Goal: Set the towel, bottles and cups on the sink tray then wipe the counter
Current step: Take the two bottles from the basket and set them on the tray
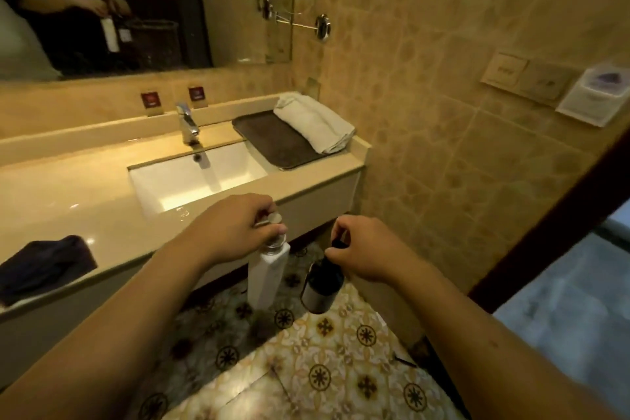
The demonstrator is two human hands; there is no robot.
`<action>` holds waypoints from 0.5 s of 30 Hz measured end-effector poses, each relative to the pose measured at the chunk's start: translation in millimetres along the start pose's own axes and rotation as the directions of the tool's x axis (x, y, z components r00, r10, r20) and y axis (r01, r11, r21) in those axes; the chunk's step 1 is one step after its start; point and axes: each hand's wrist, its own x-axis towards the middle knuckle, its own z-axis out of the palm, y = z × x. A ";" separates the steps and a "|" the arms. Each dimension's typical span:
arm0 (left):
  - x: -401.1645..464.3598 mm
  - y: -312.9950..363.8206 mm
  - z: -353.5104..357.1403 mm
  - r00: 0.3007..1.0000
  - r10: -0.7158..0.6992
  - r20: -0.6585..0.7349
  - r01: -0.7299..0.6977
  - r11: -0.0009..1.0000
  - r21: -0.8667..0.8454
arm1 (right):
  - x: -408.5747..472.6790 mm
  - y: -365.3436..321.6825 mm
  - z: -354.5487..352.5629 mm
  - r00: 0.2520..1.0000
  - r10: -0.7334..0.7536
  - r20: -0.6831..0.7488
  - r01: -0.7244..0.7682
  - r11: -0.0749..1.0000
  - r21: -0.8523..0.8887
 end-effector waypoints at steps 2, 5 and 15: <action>3.8 -21.8 -8.2 0.999 -0.049 -0.010 0.049 0.999 -0.014 | 28.6 -13.8 4.6 0.999 -0.043 -0.003 0.043 0.999 0.016; 21.8 -50.0 -16.7 0.992 -0.123 -0.003 0.123 0.992 0.008 | 76.7 -29.1 11.8 0.996 -0.088 0.007 0.088 0.995 0.057; 146.4 -135.9 -48.0 0.957 -0.284 -0.053 0.288 0.953 0.096 | 265.3 -43.6 18.1 0.967 -0.240 0.091 0.222 0.960 0.173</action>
